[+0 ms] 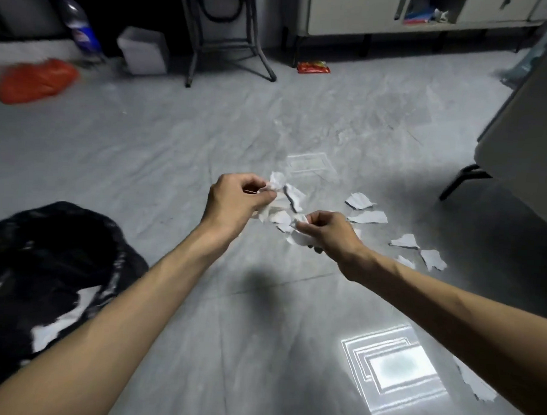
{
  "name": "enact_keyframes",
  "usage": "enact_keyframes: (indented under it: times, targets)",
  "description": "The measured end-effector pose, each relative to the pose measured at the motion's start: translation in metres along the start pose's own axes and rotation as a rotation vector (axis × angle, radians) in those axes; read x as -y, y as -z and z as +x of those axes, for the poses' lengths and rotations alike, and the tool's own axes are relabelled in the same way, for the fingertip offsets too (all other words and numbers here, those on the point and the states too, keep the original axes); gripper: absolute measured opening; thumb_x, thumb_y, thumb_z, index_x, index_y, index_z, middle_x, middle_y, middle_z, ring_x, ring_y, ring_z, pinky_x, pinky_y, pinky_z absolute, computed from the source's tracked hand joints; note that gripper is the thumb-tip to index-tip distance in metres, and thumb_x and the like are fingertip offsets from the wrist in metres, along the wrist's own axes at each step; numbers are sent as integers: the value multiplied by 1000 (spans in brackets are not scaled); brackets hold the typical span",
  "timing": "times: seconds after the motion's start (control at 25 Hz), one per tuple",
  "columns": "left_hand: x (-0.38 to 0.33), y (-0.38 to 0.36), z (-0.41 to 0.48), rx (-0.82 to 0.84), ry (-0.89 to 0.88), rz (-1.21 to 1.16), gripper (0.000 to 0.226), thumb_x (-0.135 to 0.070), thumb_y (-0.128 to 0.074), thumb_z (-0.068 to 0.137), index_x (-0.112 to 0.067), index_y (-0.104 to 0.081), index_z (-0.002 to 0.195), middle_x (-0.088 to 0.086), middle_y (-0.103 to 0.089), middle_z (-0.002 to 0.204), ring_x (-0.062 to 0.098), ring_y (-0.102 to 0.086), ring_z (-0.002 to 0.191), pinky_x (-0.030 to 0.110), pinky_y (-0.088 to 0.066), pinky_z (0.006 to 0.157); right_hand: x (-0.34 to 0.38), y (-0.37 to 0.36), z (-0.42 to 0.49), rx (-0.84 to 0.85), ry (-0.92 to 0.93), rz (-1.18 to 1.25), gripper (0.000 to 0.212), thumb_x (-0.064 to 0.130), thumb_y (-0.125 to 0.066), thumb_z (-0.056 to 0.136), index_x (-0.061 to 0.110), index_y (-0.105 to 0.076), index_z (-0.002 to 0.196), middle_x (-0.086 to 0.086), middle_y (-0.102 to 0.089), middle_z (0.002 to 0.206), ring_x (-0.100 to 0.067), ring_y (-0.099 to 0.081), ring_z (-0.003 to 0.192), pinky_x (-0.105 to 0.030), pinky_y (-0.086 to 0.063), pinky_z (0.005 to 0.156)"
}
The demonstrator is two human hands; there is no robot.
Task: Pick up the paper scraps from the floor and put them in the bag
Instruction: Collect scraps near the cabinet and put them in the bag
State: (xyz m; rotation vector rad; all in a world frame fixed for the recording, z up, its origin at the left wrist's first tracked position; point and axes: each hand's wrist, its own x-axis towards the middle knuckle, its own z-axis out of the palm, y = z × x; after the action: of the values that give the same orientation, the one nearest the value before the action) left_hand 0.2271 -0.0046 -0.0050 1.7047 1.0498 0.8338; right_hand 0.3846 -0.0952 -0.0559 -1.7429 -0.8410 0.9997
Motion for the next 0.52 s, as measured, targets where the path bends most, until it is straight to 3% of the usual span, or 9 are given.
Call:
enact_keyframes:
  times: [0.12, 0.28, 0.4, 0.52]
  targets:
    - [-17, 67, -8, -110, -26, -67, 8, -15, -75, 74, -22, -73, 71, 6, -72, 73, 14, -65, 65, 33, -56, 71, 56, -44, -1, 97, 46, 70, 17, 20, -72, 84, 10, -59, 80, -3, -57, 60, -14, -42, 47, -19, -30, 41]
    - [-10, 162, -29, -355, -25, 111, 4, -22, -75, 71, -22, -72, 73, 1, -70, 70, 13, -61, 62, 29, -51, 70, 117, -115, -10, 249, 131, 106, 17, 20, -69, 86, 13, -55, 79, 1, -50, 56, -12, -35, 45, -16, -27, 37]
    - [23, 223, -57, -459, 130, 489, 4, -20, -75, 75, -19, -71, 75, 2, -67, 70, 16, -61, 69, 25, -41, 64, 147, -176, -19, 382, 181, 69, 16, 18, -66, 88, 15, -55, 77, -3, -51, 61, -11, -37, 45, -18, -27, 39]
    - [61, 255, -91, -377, 402, 678, 5, -17, -74, 75, -20, -72, 79, 6, -70, 77, 24, -68, 84, 24, -42, 66, 157, -232, -29, 551, 213, -117, 18, 12, -66, 87, 13, -55, 73, -8, -51, 64, -12, -41, 48, -19, -34, 41]
